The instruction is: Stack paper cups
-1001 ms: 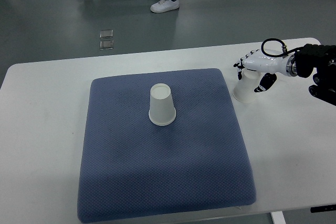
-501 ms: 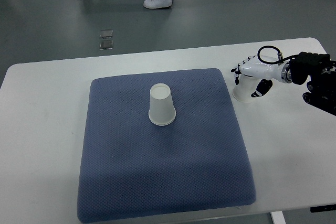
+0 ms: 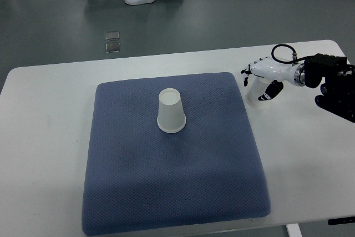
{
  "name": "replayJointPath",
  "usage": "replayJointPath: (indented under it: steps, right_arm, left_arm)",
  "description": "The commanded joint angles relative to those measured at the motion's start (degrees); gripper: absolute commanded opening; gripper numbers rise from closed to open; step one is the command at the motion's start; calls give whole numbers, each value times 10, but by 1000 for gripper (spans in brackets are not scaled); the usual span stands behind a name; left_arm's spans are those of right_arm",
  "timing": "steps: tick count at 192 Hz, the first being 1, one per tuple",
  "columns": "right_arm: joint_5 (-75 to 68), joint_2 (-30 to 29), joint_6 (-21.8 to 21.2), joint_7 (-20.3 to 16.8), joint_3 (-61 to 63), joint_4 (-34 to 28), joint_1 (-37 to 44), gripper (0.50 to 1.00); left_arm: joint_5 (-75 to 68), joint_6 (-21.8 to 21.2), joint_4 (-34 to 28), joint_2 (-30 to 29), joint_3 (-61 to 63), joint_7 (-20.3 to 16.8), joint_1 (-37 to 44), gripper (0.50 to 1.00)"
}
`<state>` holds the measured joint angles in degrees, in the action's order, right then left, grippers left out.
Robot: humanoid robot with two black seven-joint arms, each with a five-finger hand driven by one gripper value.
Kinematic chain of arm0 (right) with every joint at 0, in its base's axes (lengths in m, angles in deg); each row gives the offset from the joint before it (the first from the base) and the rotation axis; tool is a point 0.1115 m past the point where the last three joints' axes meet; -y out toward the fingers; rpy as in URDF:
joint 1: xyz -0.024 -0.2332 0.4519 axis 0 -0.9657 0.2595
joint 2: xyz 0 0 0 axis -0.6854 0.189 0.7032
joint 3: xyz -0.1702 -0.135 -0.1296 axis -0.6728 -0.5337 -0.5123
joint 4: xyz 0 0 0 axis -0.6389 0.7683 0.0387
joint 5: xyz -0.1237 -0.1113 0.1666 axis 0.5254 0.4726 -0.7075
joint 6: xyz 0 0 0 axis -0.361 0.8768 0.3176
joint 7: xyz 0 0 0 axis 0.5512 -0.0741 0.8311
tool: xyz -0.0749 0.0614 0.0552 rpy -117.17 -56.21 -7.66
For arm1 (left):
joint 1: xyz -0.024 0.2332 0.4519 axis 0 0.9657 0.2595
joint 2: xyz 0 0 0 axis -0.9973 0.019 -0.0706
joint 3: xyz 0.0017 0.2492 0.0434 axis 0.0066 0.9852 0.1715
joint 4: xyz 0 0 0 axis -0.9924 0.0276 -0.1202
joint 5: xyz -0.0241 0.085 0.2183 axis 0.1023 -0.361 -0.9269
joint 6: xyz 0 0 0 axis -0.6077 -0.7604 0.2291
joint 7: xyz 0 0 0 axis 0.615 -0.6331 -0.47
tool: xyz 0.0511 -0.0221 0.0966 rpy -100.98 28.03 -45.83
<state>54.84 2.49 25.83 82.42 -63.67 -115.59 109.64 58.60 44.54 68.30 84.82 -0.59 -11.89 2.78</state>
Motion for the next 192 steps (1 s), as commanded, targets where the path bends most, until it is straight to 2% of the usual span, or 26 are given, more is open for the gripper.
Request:
replayJointPath:
  steps: [1, 192]
  right_arm:
    - [-6, 0, 0, 0, 0, 2, -1, 876]
    - [42, 1, 12, 14, -15, 39, 2, 874]
  left_arm:
    - [0, 0, 0, 0, 0, 0, 0, 1000]
    - [0, 0, 0, 0, 0, 0, 0, 1000]
